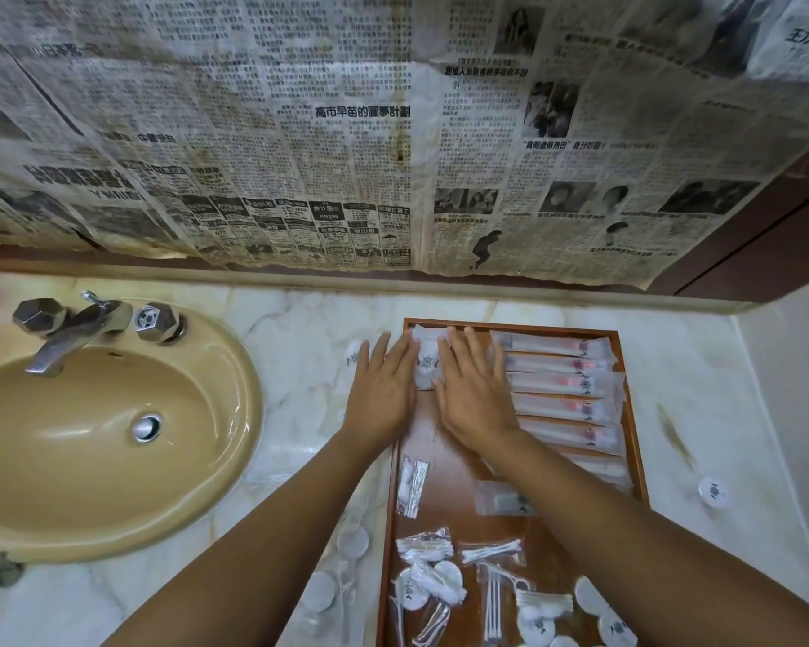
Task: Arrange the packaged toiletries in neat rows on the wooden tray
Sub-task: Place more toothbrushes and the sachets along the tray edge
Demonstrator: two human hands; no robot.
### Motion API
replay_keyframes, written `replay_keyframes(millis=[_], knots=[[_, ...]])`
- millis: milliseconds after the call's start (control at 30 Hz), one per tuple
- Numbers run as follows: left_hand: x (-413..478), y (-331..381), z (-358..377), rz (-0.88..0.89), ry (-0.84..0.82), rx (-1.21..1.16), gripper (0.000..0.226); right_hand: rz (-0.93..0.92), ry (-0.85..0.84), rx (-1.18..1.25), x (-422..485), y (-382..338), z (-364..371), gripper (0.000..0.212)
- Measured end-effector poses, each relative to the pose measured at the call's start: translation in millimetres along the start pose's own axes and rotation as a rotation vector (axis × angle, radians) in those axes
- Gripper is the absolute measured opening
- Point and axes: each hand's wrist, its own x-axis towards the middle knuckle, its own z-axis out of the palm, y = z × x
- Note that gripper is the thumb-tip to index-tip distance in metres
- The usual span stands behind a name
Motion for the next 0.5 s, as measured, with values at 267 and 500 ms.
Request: replay_keyframes(millis=[267,500], knots=[[26,-16,-6,0.154,-0.272,0.187,0.069,0.009,-0.298,-0.143,0,-11,11,0.078],[21,-17,0,0.152,-0.281,0.26,0.069,-0.005,-0.302,-0.139,7,-8,6,0.081]])
